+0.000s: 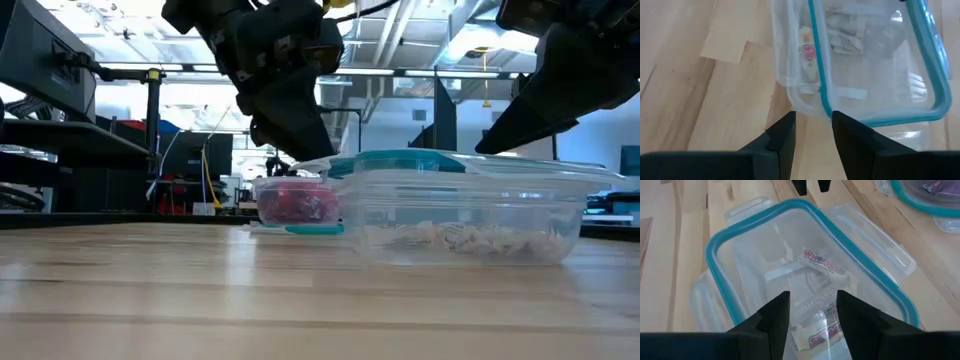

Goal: Sort candy
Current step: Close the rectangular transparent bin

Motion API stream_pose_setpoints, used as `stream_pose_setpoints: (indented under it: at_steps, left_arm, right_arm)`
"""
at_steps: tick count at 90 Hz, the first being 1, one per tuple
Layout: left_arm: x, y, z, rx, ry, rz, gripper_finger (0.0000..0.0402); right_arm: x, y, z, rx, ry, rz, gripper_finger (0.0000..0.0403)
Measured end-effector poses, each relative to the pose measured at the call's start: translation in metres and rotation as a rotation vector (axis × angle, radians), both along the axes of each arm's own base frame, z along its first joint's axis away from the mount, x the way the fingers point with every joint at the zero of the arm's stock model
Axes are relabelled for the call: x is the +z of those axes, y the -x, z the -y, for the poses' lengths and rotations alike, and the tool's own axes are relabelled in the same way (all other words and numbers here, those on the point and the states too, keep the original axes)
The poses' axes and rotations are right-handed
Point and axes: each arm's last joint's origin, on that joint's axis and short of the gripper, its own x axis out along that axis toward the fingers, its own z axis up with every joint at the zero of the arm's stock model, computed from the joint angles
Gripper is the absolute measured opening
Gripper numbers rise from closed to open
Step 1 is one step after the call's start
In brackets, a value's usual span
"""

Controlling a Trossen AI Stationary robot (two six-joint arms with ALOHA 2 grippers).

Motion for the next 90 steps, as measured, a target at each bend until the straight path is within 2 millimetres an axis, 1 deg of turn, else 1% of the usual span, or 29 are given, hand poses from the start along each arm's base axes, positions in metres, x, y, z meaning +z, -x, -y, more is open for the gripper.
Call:
stream_pose_setpoints:
  at_steps: [15,27,40,51,59,69,80,90]
  left_arm:
    - [-0.001,0.001,0.001,-0.021,-0.013,-0.009,0.0114]
    - [-0.001,0.001,0.001,-0.024,-0.017,-0.011,0.0114]
    - [-0.002,0.003,0.001,-0.041,-0.018,-0.034,0.0114]
    - [-0.004,0.004,0.001,-0.053,-0.024,-0.061,0.0114]
    - [-0.005,0.005,0.001,-0.059,-0.031,-0.067,0.0114]
    - [-0.005,0.005,0.001,-0.060,-0.032,-0.067,0.0114]
    - [-0.006,0.007,0.001,-0.062,-0.033,-0.091,0.0114]
    - [-0.008,0.009,0.001,-0.065,-0.037,-0.115,0.0114]
  right_arm:
    - [0.002,0.001,0.000,0.007,0.006,-0.004,0.0148]
    - [0.012,0.008,0.002,0.015,0.002,0.002,0.0148]
    - [0.029,0.029,0.007,0.008,-0.014,-0.027,0.0148]
    - [0.033,0.052,0.008,-0.020,-0.025,-0.095,0.0148]
    - [0.028,0.063,0.006,-0.042,-0.016,-0.150,0.0148]
    - [0.016,0.073,0.003,-0.093,0.022,-0.231,0.0148]
    - [-0.001,0.076,-0.005,-0.144,0.036,-0.268,0.0148]
    - [-0.021,0.071,-0.019,-0.141,0.035,-0.271,0.0148]
